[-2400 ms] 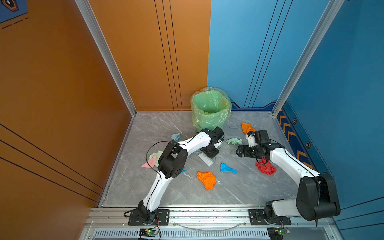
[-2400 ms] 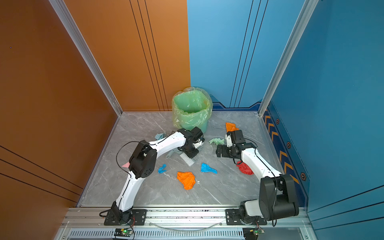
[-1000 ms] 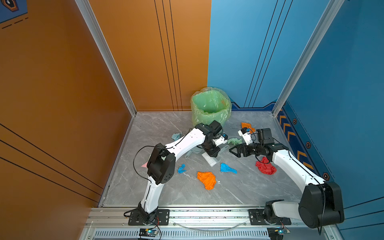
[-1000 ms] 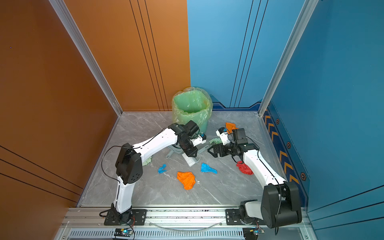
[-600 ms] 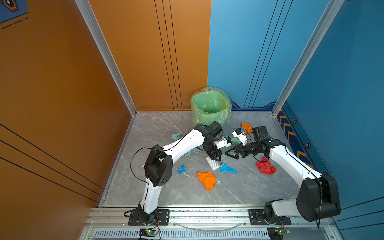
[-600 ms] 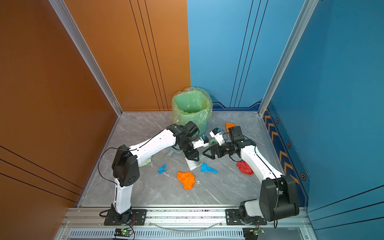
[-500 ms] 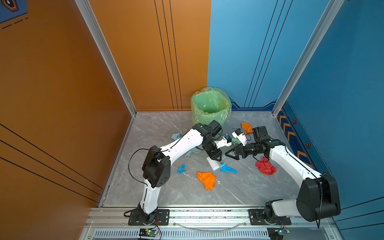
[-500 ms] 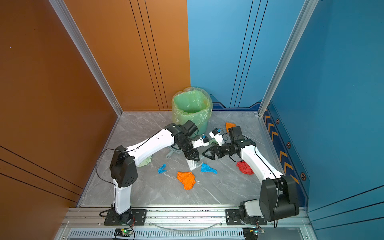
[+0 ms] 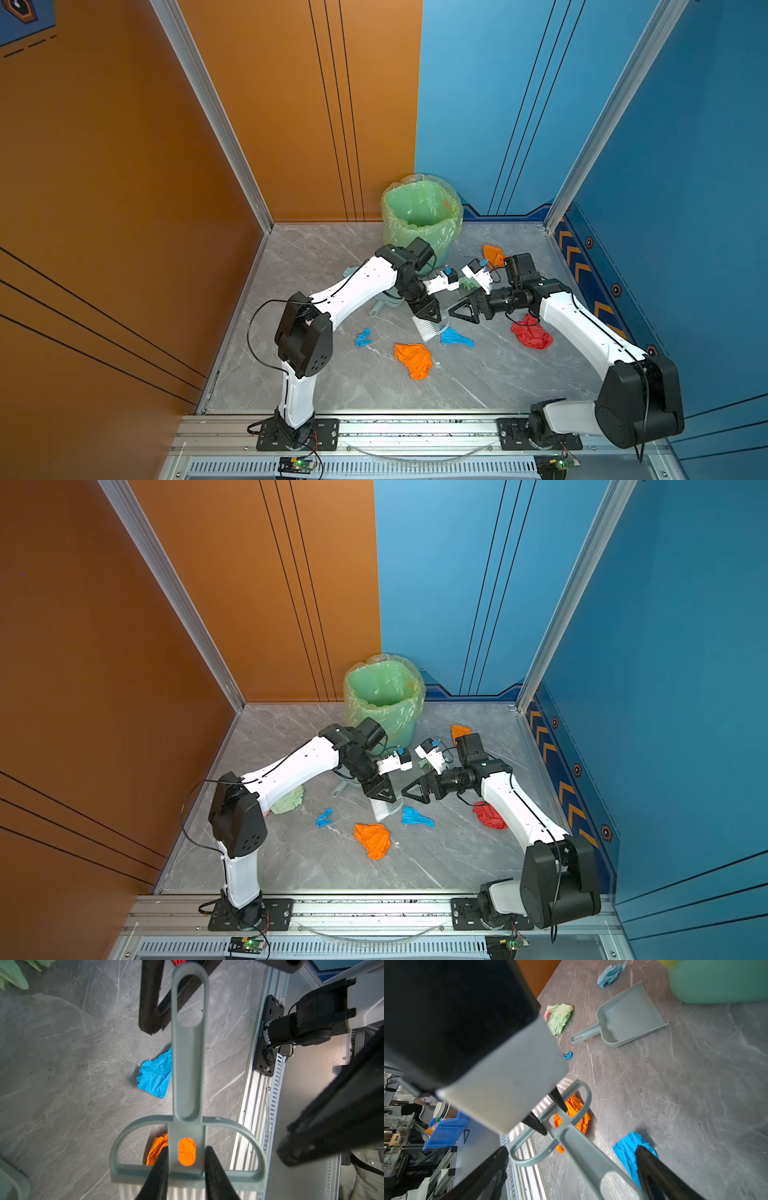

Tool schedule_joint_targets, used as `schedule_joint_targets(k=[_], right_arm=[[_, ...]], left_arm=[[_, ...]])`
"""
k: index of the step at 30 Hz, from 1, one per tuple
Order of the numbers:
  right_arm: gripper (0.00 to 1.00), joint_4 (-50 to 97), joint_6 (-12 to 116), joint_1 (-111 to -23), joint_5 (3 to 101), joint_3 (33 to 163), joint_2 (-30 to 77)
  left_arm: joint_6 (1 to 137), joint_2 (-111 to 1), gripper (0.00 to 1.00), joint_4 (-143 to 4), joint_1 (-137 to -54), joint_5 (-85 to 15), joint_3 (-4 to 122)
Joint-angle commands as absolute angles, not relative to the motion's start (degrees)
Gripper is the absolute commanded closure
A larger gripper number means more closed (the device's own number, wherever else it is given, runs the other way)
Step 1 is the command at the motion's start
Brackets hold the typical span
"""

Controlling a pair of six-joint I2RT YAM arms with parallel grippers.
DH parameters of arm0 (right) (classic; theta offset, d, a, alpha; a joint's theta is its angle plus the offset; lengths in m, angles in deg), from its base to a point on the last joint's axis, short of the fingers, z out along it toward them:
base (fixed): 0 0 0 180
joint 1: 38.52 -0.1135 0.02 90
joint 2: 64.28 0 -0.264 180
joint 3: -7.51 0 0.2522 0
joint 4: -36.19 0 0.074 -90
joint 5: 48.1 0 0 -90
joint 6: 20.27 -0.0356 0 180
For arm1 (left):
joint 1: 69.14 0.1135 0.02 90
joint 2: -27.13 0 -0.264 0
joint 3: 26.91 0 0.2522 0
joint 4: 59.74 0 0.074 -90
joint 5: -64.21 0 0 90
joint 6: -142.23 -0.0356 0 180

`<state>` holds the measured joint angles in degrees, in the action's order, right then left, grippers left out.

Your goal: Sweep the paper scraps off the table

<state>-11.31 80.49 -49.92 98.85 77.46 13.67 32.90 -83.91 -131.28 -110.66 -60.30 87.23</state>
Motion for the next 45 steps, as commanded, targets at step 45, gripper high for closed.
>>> schedule_joint_targets(k=[45], right_arm=[[0.07, -17.48, 84.3, -50.39, 112.26, 83.32, 8.65]], left_arm=[[26.83, -77.02, 1.0, -132.39, -105.04, -79.75, 84.41]])
